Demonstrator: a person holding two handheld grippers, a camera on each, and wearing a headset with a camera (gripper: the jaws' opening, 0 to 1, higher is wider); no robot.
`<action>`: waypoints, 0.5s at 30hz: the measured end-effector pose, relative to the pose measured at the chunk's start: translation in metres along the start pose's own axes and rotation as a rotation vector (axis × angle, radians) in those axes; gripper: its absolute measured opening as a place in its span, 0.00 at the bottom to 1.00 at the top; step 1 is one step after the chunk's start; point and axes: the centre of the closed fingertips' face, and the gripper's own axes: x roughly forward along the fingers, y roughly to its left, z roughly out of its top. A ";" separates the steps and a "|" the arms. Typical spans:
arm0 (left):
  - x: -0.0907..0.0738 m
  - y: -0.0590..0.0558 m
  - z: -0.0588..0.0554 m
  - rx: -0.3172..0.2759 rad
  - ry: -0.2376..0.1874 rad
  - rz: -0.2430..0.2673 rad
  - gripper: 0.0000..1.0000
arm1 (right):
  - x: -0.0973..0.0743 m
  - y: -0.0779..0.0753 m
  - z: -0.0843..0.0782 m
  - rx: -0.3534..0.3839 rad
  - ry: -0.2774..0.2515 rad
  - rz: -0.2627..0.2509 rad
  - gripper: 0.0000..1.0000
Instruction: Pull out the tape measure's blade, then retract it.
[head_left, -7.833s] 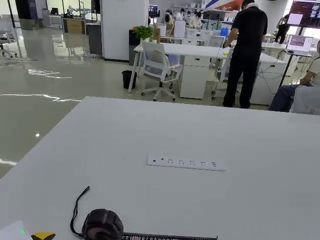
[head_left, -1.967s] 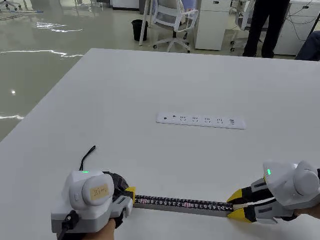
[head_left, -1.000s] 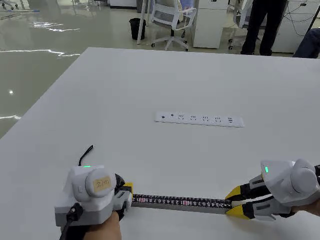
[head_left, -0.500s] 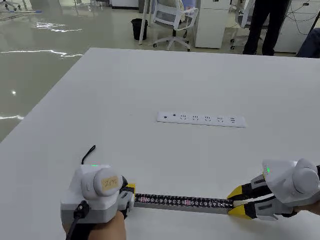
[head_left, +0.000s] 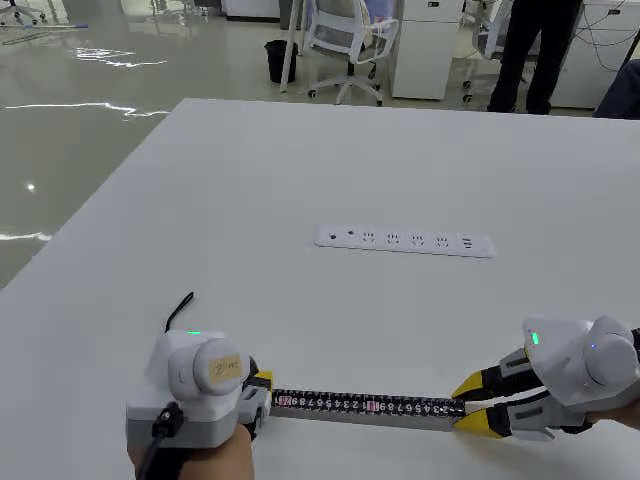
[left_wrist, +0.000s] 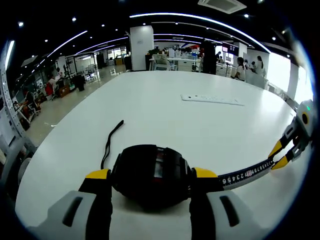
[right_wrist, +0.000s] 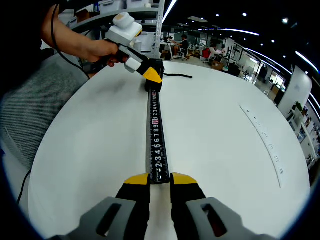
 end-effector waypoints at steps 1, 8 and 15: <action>0.000 0.000 0.000 0.000 -0.001 0.000 0.58 | 0.000 0.000 0.000 -0.001 0.001 0.001 0.15; 0.000 0.000 -0.001 0.000 0.001 0.004 0.58 | 0.000 -0.001 0.002 -0.011 0.005 0.005 0.15; 0.000 0.000 0.000 0.003 0.007 0.006 0.58 | 0.002 -0.001 0.006 -0.015 0.004 0.013 0.15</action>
